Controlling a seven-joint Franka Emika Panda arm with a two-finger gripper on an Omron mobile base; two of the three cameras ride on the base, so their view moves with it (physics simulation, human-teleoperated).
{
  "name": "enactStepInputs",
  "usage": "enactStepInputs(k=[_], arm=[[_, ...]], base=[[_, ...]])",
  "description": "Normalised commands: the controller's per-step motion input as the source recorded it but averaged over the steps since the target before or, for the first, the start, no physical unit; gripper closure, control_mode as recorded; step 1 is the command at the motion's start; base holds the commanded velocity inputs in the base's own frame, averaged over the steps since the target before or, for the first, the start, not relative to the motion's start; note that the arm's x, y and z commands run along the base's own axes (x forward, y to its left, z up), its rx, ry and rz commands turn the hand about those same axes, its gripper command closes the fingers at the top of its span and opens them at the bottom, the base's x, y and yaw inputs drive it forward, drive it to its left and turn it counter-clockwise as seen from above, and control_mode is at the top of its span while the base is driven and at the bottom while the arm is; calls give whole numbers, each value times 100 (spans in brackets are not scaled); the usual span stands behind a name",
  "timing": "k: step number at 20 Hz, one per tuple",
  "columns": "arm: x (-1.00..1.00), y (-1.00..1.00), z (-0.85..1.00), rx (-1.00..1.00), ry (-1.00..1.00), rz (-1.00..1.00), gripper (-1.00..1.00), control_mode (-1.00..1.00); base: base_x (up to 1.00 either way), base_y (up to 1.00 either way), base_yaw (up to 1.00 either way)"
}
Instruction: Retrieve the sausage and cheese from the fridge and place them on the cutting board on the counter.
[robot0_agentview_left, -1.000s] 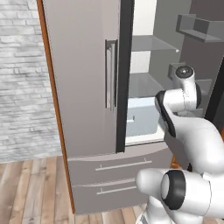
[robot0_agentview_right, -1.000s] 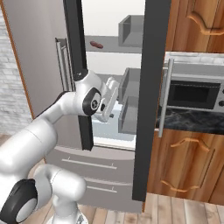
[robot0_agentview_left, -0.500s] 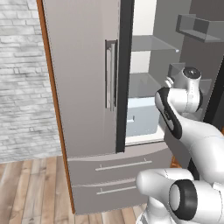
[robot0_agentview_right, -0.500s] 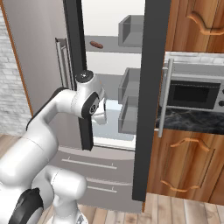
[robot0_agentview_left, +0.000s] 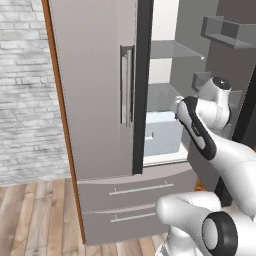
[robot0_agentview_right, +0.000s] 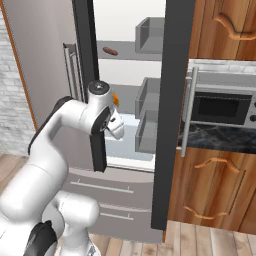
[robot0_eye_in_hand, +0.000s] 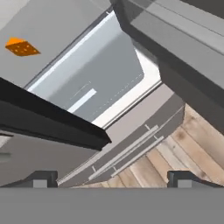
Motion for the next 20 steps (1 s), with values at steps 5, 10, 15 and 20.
enactStepInputs(k=[5,10,15,20], arm=[[3,74,0,-46,-15,18,-100,-100],[3,63,2,-44,-18,20,-100,-100],[23,54,9,-4,-8,21,-100,-100],[21,43,26,0,-2,14,-100,-100]], base=[[0,0,0],[0,0,0],[0,0,0],[0,0,0]])
